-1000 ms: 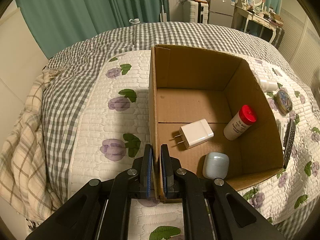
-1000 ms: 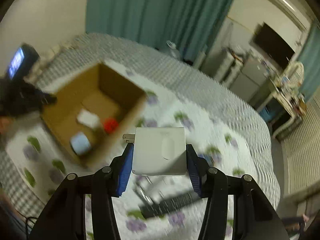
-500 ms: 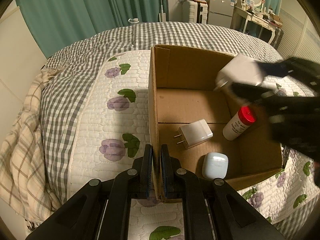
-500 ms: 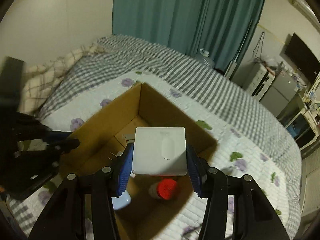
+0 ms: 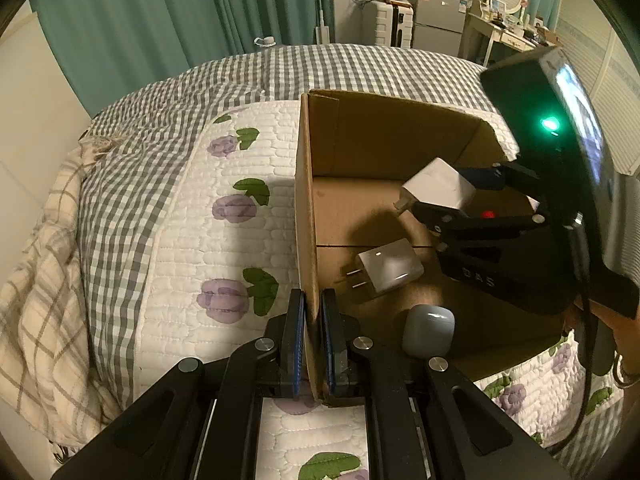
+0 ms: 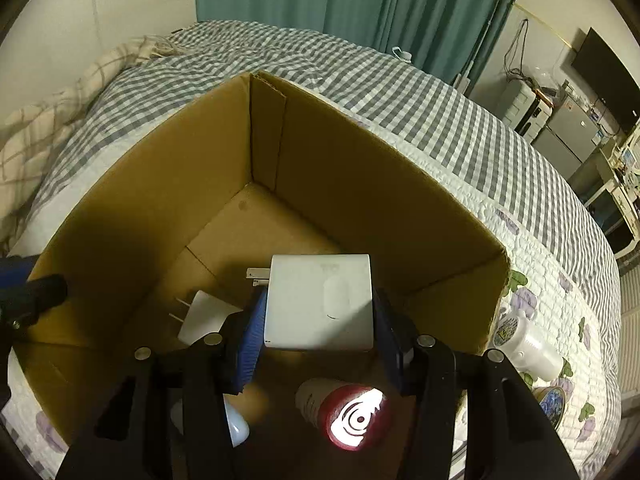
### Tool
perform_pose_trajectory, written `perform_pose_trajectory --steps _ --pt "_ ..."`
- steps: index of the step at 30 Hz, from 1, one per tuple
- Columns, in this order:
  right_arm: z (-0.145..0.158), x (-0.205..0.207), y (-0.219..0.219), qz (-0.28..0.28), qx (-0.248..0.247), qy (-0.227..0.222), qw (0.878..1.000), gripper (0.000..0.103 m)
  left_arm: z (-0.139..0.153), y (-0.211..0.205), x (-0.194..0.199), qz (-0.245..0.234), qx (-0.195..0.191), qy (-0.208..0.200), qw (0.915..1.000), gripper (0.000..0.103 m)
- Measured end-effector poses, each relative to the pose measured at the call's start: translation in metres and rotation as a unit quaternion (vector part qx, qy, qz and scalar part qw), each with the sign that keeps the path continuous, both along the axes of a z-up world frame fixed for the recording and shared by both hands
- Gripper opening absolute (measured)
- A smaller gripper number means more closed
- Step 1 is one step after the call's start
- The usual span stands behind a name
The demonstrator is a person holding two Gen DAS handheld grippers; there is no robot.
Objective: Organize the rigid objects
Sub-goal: 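Carry the white square box into the cardboard box and open the right tool, then move the right tool back and grasp the black TV remote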
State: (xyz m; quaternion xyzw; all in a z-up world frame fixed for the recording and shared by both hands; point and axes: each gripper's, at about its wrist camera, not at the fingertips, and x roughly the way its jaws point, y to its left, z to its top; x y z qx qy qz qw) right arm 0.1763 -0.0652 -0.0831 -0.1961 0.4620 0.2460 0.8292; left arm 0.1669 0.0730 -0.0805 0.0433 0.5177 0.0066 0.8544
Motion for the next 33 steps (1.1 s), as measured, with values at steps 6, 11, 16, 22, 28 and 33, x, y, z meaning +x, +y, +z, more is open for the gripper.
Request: perform_pose_trajectory --steps 6,11,16,22,28,33 --pt "0.011 -0.008 -0.008 -0.005 0.005 -0.015 1.000 0.057 0.000 0.000 0.001 0.000 0.001 0.001 1.0000 0.008" --pt "0.046 -0.023 -0.017 0.002 0.012 -0.043 0.999 0.064 0.000 0.000 0.002 0.005 0.003 0.001 1.0000 0.008" --pt "0.092 -0.042 -0.036 -0.004 0.023 -0.085 0.996 0.084 0.000 -0.001 0.002 0.011 0.005 0.002 0.9999 0.008" --pt "0.150 -0.071 -0.076 -0.025 0.028 -0.136 0.990 0.096 0.000 -0.003 0.001 0.015 0.009 0.003 0.9998 0.008" --pt "0.167 -0.097 -0.132 -0.068 0.000 -0.165 0.984 0.103 0.001 -0.004 0.000 0.016 0.009 0.003 0.9998 0.008" --pt "0.144 -0.106 -0.185 -0.123 0.002 -0.140 0.983 0.103 0.001 -0.004 -0.002 0.015 0.014 0.004 0.9998 0.008"
